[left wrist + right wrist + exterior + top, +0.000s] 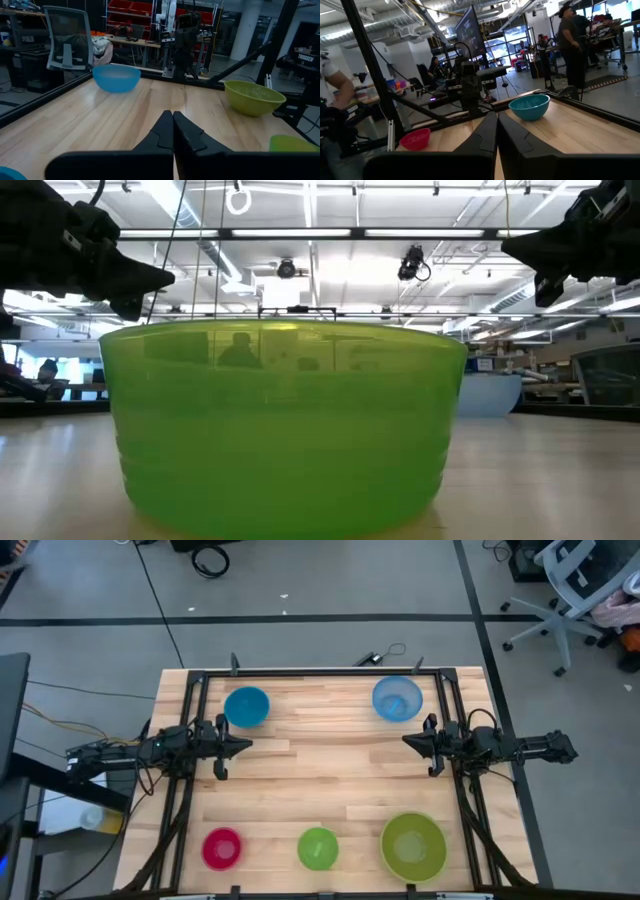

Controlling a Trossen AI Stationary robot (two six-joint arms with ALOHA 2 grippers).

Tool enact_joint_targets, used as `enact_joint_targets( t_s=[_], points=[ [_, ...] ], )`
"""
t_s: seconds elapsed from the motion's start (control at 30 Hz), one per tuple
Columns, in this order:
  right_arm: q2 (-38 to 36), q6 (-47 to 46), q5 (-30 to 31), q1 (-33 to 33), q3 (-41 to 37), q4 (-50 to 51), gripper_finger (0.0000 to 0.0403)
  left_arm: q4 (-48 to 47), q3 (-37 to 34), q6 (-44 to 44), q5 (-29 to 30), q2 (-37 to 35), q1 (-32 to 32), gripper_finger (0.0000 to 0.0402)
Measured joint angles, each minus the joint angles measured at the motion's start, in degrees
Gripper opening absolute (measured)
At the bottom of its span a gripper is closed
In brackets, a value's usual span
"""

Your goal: Nest bowls inside each other

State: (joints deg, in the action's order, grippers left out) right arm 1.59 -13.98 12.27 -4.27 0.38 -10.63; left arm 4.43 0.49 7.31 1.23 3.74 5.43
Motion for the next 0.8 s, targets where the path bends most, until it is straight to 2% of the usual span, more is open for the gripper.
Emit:
enact_joint_targets(
  t_s=[0.8],
  points=[
    [0.0,0.0,0.0,0.0,0.0,0.0,0.0018,-0.8,0.0,-1.2,1.1,0.0,0.0,0.0000]
  ],
)
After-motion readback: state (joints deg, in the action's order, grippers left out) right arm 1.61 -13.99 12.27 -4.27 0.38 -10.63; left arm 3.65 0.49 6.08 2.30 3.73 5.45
